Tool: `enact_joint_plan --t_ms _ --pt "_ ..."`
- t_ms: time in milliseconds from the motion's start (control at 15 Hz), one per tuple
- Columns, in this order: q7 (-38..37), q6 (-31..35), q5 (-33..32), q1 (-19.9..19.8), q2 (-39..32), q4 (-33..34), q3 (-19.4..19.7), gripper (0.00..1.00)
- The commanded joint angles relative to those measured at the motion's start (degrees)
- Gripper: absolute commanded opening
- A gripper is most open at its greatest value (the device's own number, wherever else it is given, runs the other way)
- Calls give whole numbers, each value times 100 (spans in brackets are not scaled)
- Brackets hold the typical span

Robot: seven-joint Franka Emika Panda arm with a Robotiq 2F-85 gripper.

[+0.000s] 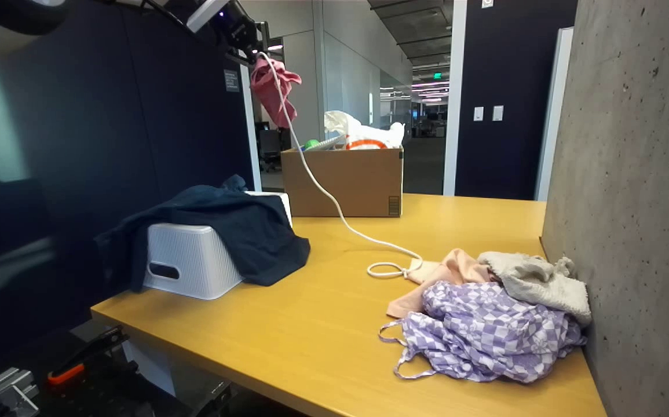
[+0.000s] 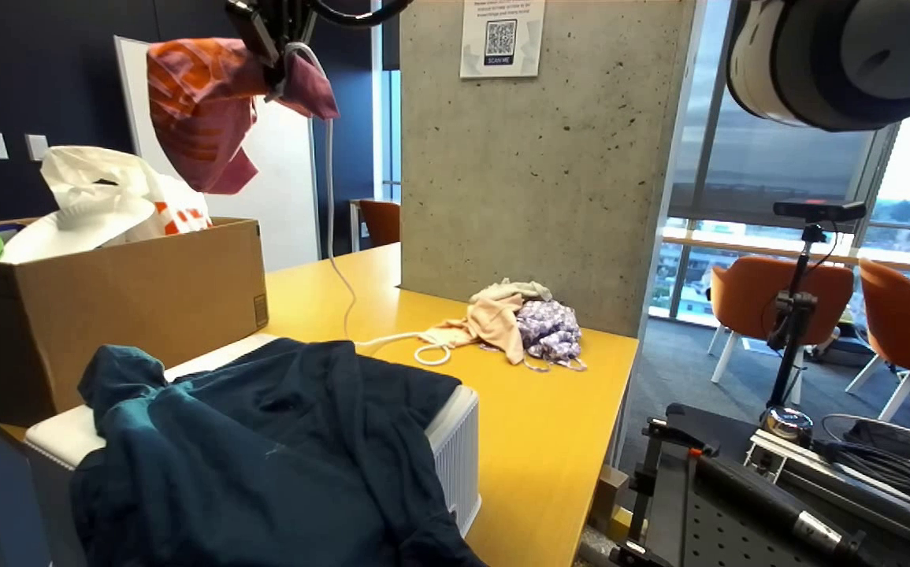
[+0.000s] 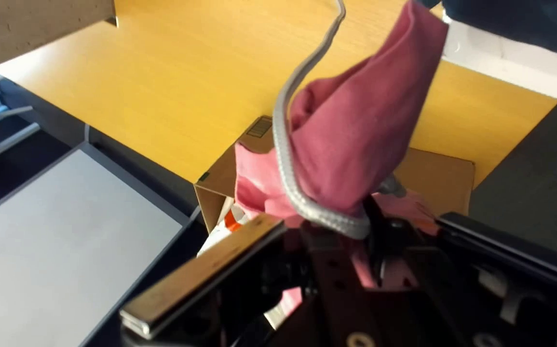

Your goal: Put the pink shirt on the organization bin

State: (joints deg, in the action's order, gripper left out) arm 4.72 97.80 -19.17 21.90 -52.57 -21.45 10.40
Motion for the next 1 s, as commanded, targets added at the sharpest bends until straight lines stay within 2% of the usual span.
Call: enact_joint_plan --t_ms 0,467,733,800,867,933 --pt "-702 -497 -49 180 28 -105 24 5" --pt "-1682 -1027 204 544 -110 -330 -281 5" --pt "-1943 -1189 272 752 -277 -518 -447 5" --pt "-1940 -1445 261 784 -595 -83 -461 5" --pt "-1970 -1600 244 831 -715 -17 -464 5" --pt "-2037 -1614 239 895 -646 -277 -467 5"
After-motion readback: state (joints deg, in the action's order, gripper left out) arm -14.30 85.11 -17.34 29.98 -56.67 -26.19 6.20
